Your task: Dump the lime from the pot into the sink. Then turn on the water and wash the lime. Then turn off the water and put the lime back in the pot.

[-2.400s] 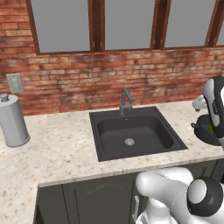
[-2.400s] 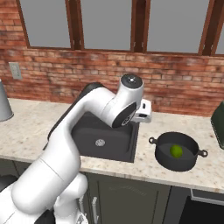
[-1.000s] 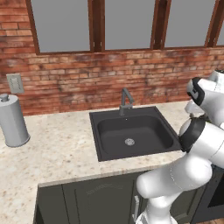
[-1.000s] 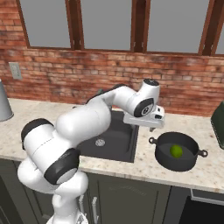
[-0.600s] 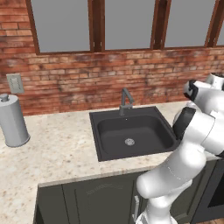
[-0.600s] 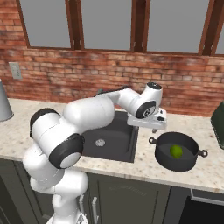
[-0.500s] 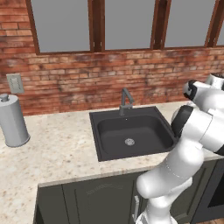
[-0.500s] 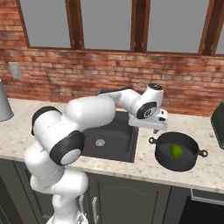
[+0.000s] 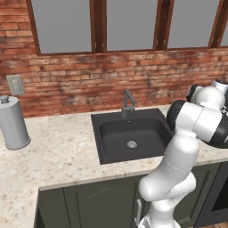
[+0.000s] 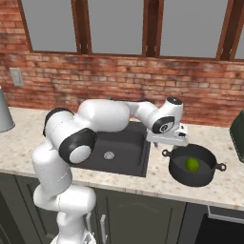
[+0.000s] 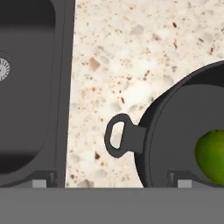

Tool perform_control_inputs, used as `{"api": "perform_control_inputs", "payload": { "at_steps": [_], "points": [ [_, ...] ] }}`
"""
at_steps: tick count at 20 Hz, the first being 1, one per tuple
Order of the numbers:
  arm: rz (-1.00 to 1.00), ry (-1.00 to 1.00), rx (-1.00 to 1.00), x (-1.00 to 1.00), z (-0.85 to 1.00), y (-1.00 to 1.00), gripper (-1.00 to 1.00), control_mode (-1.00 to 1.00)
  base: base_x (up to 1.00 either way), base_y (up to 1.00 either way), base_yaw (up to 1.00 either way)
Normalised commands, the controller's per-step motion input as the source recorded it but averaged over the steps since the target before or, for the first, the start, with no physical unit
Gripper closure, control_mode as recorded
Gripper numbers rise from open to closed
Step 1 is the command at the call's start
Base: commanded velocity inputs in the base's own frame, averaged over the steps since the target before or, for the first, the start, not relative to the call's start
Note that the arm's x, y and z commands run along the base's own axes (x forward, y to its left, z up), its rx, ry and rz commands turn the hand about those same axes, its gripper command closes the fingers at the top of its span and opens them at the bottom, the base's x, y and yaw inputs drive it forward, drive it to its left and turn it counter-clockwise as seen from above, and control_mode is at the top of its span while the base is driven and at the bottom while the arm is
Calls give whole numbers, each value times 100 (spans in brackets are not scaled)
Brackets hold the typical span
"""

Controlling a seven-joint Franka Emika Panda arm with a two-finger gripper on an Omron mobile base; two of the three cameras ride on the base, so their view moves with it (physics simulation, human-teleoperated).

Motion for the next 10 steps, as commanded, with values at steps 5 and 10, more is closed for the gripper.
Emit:
{"api": "perform_control_inputs", "payload": {
  "at_steps": [5, 10],
  "points": [
    [0, 1, 0, 15, -28, -10, -100, -100, 0, 0, 0],
    [0, 1, 0, 17, -27, -3, -100, -100, 0, 0, 0]
  ]
}}
